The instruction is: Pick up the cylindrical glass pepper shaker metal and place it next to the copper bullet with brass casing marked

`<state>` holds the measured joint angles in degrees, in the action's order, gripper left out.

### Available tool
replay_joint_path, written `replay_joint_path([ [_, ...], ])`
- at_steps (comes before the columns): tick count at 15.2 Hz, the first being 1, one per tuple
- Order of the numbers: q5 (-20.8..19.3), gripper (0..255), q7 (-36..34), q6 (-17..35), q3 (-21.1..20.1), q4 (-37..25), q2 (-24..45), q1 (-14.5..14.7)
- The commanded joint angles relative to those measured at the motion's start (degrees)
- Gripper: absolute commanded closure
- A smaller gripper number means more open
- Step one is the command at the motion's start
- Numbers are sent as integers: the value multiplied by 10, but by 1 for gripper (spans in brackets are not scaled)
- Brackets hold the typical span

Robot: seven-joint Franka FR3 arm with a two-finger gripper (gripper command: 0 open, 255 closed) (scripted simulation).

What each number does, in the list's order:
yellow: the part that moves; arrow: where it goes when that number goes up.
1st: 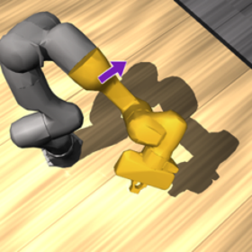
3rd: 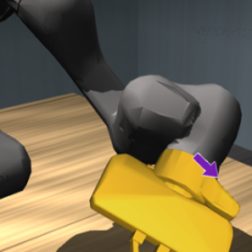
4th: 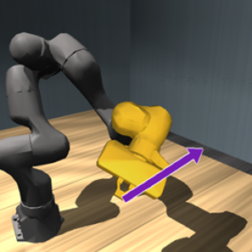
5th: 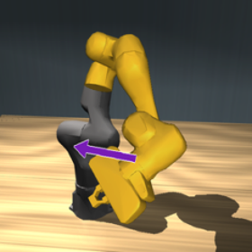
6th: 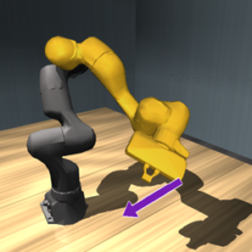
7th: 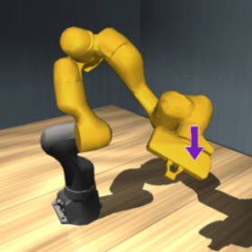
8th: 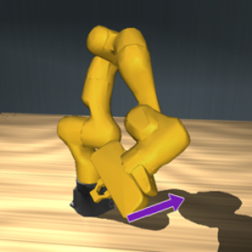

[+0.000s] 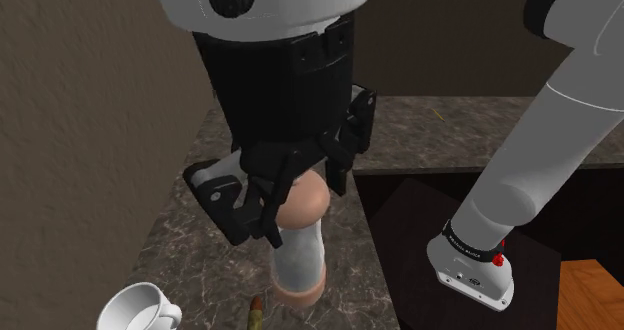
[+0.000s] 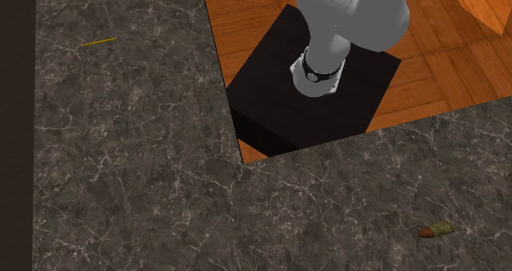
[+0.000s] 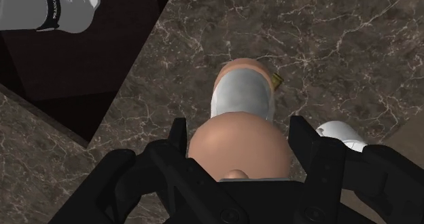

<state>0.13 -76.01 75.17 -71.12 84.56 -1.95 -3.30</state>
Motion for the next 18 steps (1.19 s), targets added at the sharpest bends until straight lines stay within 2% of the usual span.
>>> replay_joint_path([
  [1,-9,255,-17,13,-9,5,13,5],
  [8,37,255,21,71,20,82,-43,-2],
  [18,64,255,41,148,37,174,-75,6],
])
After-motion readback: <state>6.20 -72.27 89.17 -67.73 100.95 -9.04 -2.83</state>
